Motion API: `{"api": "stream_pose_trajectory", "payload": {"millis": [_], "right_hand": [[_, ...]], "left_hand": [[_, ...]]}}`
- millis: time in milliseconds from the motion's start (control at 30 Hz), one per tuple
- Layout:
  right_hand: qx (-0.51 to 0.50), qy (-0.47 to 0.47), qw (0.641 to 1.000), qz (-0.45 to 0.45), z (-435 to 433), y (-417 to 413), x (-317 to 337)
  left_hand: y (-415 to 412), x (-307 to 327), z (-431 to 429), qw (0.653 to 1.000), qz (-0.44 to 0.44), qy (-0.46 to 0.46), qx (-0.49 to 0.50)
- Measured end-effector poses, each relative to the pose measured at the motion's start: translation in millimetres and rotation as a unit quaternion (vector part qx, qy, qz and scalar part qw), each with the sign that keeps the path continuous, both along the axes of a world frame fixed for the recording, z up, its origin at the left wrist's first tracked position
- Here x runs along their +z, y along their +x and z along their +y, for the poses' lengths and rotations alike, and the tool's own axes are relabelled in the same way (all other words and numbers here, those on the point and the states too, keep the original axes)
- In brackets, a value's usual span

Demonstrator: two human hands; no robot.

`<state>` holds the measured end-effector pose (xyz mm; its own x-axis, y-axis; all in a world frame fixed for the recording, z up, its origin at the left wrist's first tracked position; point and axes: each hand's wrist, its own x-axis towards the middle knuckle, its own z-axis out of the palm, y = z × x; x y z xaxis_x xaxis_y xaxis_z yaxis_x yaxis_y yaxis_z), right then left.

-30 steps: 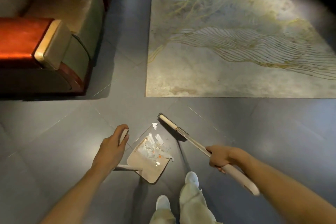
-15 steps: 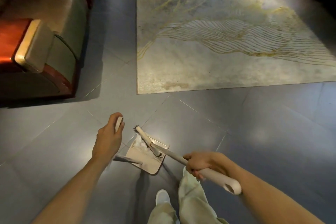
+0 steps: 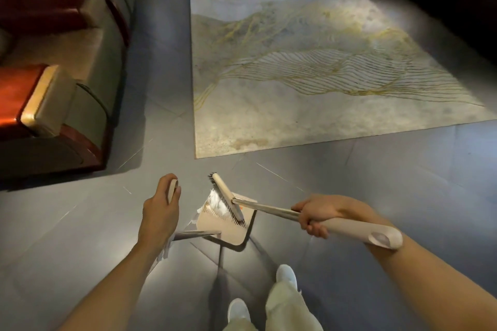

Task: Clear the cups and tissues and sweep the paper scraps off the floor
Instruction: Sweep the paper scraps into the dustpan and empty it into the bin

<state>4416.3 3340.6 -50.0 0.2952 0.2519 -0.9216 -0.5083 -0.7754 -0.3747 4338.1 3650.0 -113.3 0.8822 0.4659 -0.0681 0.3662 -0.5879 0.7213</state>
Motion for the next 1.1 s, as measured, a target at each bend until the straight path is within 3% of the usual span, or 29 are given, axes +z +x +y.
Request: {"api": "stream_pose_trajectory", "payload": {"millis": [300,600,700,800,900,1100], "right_hand": [[-0.042,0.013,0.999,0.024,-38,32,15],[0.019,0.036,0.997,0.068,-8,68,7],[0.058,0.03,0.998,-0.009,23,71,1],[0.043,0.009,0.999,-0.02,65,65,-14],[0.104,-0.017,0.991,-0.08,110,51,-37],[0.159,-0.043,0.98,-0.115,183,25,-93]], "left_hand": [[-26,3,-55,0.998,0.029,0.028,0.044],[-100,-9,-43,0.984,0.032,0.038,0.172],[-120,-12,-17,0.98,0.022,0.033,0.193],[-129,-14,19,0.98,0.042,0.03,0.19],[-127,-18,57,0.983,0.068,0.025,0.171],[-104,-23,113,0.987,0.053,0.012,0.151]]}}
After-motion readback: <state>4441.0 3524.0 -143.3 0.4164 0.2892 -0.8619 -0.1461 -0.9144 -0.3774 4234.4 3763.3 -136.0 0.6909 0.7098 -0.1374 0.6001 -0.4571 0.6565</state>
